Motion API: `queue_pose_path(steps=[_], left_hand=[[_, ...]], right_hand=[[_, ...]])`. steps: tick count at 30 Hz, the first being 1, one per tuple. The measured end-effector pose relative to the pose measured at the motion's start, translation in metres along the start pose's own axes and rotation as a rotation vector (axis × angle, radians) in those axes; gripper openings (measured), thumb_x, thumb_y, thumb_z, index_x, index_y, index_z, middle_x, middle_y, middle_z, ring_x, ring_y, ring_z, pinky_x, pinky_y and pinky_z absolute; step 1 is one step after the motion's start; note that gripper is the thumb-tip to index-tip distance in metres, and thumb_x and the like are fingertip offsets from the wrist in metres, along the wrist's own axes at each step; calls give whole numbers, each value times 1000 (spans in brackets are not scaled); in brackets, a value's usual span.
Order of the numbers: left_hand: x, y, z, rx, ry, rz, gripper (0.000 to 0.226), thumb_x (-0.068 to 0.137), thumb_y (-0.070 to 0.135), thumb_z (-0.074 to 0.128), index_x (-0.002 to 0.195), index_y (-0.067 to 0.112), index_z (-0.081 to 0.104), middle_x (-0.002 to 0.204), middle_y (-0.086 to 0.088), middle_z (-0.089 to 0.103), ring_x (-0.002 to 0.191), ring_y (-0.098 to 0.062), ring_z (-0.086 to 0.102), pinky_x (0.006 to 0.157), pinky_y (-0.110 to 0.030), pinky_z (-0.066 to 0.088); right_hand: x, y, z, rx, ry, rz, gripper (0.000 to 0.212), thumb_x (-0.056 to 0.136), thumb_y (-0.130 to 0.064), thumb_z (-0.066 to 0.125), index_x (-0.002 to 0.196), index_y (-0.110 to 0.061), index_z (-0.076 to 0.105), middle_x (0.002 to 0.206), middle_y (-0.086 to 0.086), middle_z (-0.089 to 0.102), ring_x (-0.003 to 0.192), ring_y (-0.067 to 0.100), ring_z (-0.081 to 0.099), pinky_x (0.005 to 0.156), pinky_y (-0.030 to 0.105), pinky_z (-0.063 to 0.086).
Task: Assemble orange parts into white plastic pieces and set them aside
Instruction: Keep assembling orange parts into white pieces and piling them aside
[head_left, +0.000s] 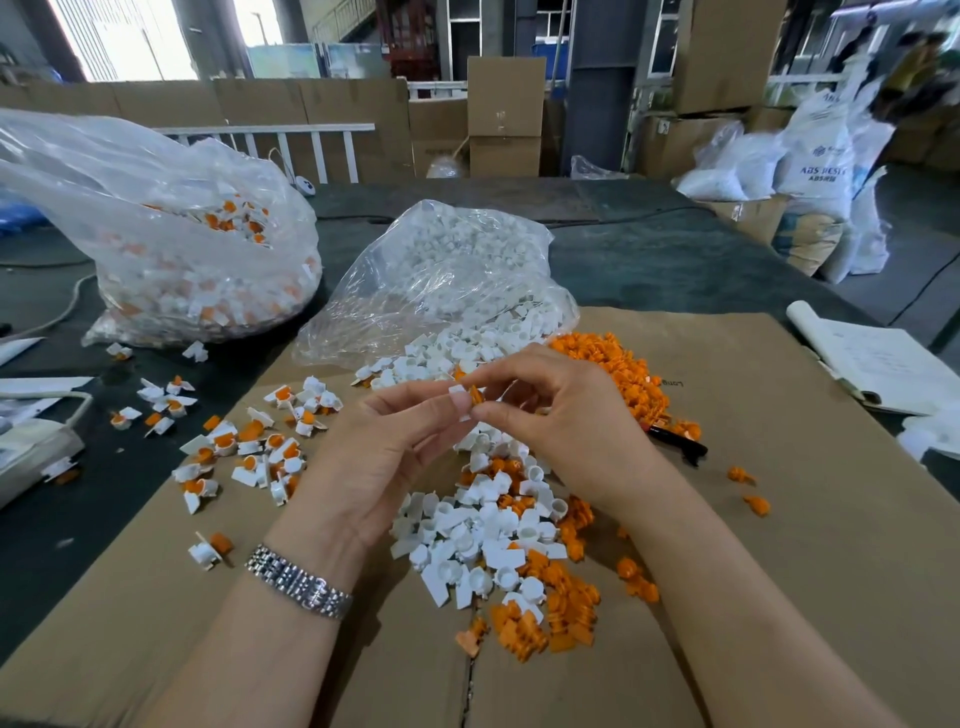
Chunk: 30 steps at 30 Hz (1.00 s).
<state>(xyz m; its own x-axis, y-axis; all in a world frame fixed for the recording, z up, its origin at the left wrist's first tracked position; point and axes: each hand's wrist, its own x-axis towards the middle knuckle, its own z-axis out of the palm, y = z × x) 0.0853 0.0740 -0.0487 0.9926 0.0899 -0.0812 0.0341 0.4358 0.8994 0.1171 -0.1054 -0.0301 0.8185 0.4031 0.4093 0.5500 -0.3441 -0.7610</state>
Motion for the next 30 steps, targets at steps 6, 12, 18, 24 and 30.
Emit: queue_pose_path(steps=[6, 12, 18, 24, 30], left_hand=[[1, 1, -2, -24, 12, -31, 26, 65, 8, 85, 90, 1, 81, 102, -22, 77, 94, -27, 77, 77, -26, 61], [2, 1, -3, -54, 3, -35, 28, 65, 2, 85, 93, -2, 80, 104, -23, 77, 94, -28, 78, 75, -24, 61], [2, 0, -3, -46, 2, -30, 20, 66, 0, 83, 85, 2, 81, 103, -22, 77, 95, -28, 77, 77, -24, 61], [3, 0, -3, -50, 1, -32, 18, 65, 2, 84, 83, 2, 81, 101, -21, 78, 93, -26, 77, 76, -24, 61], [5, -3, 0, -33, 38, -18, 15, 61, 3, 85, 75, 5, 81, 94, -19, 78, 86, -24, 78, 75, -22, 60]], right_hand=[[1, 0, 0, -2, 37, -42, 23, 84, -17, 79, 107, -18, 77, 93, -5, 66, 88, 6, 64, 84, 20, 54], [2, 1, -1, -13, 76, -72, 25, 83, -16, 79, 108, -12, 77, 95, -2, 68, 89, 8, 66, 84, 26, 55], [1, 1, -1, -23, 74, -95, 24, 83, -16, 79, 107, -14, 77, 95, -2, 69, 89, 8, 66, 83, 28, 56], [2, 2, -1, -23, 72, -94, 24, 83, -16, 79, 107, -15, 77, 95, -2, 69, 89, 8, 66, 83, 26, 56], [2, 3, 2, -89, 13, -69, 24, 85, -20, 77, 109, -19, 76, 99, -6, 68, 90, 5, 65, 85, 23, 55]])
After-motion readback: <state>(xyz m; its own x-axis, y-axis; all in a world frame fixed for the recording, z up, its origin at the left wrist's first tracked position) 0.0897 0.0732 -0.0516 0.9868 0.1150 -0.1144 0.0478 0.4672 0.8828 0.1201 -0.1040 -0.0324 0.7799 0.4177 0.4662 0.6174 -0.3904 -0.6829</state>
